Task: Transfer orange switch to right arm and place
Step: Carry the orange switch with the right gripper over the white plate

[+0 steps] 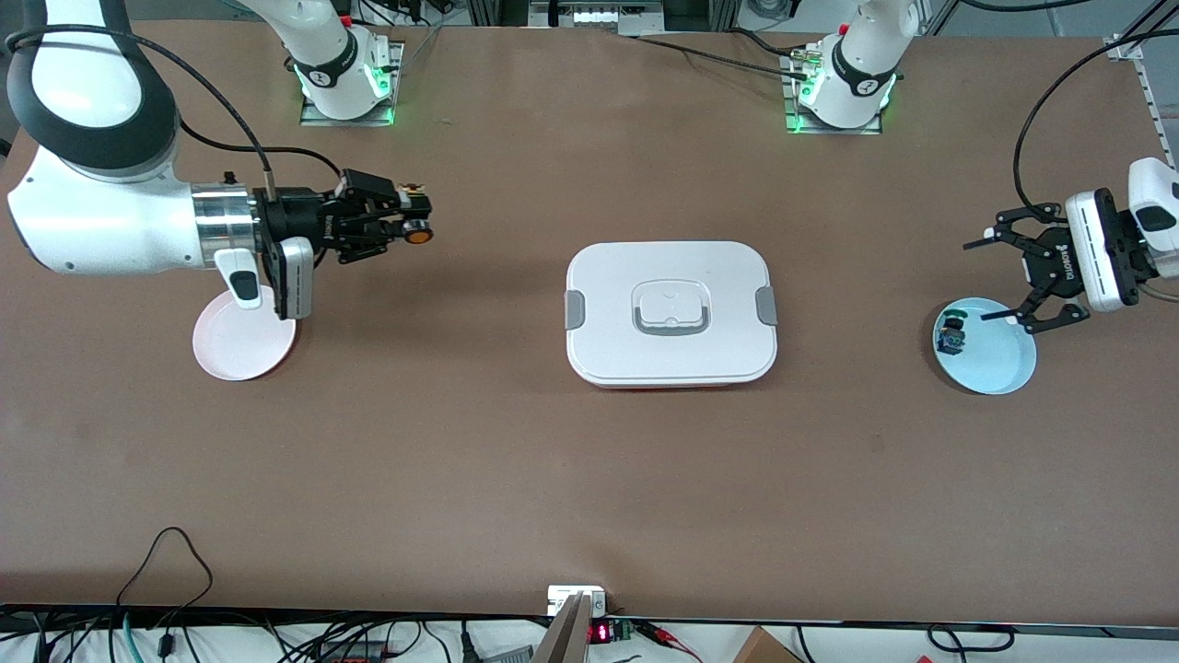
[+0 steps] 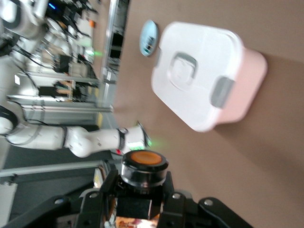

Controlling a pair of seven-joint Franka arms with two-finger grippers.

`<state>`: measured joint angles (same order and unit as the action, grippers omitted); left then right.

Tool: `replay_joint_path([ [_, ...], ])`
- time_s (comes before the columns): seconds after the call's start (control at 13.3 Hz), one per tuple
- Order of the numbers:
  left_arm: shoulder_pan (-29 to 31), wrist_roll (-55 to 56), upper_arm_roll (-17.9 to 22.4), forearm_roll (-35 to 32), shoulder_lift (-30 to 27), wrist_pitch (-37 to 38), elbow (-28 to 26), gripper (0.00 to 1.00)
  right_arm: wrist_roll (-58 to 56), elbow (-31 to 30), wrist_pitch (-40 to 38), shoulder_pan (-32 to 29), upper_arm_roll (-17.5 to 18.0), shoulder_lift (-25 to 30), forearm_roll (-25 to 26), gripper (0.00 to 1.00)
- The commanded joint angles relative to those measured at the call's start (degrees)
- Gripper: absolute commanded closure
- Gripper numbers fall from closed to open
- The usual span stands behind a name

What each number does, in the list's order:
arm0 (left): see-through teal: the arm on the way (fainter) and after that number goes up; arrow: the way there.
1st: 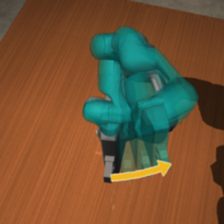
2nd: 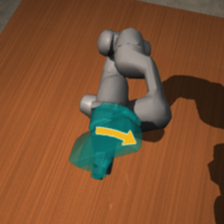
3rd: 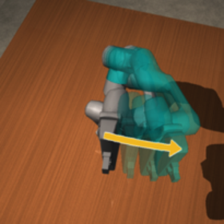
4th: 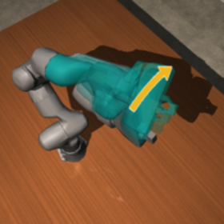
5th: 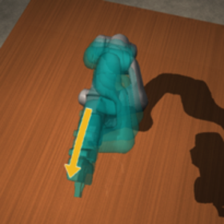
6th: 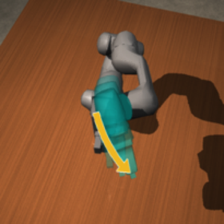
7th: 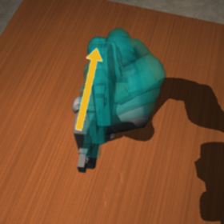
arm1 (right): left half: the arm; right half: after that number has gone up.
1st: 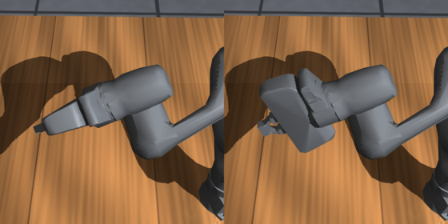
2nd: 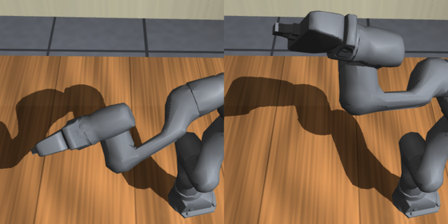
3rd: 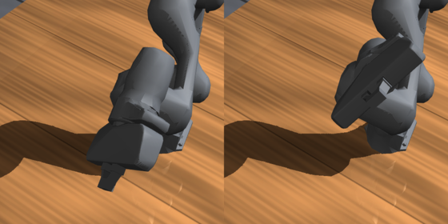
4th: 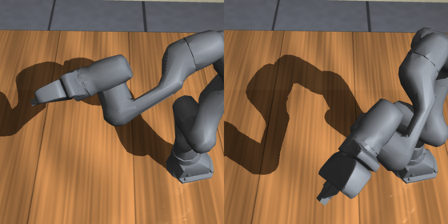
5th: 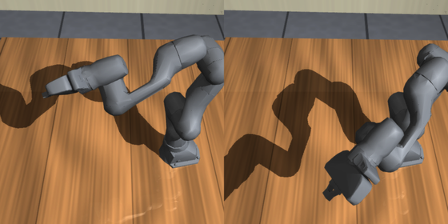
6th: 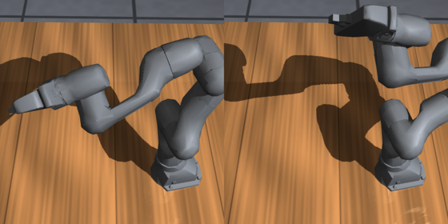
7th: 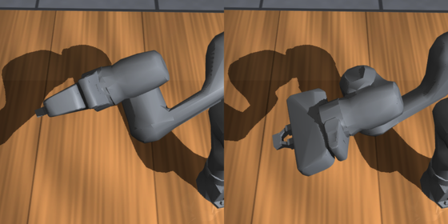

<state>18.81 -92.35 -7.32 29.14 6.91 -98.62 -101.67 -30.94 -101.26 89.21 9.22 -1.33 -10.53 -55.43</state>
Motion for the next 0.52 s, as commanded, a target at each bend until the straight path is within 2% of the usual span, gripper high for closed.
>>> replay_joint_path([
  [0.0, -4.12, 1.29, 2.74, -8.26, -3.99, -4.28, -0.37, 0.0, -3.67, -0.96, -2.98, -2.63, 0.63, 1.83, 11.08, 0.92],
  [0.15, -6.5, 7.32, 2.83, -17.23, -6.37, -9.99, -0.11, 0.0, -7.8, -1.05, -3.07, -3.95, 0.63, 1.83, 19.01, 0.92],
  [0.45, -6.42, 12.18, 4.5, -19.29, -7.87, -12.12, 1.22, 0.0, -17.63, -1.57, -1.93, -5.88, 0.72, 1.65, 33.94, 0.92],
])
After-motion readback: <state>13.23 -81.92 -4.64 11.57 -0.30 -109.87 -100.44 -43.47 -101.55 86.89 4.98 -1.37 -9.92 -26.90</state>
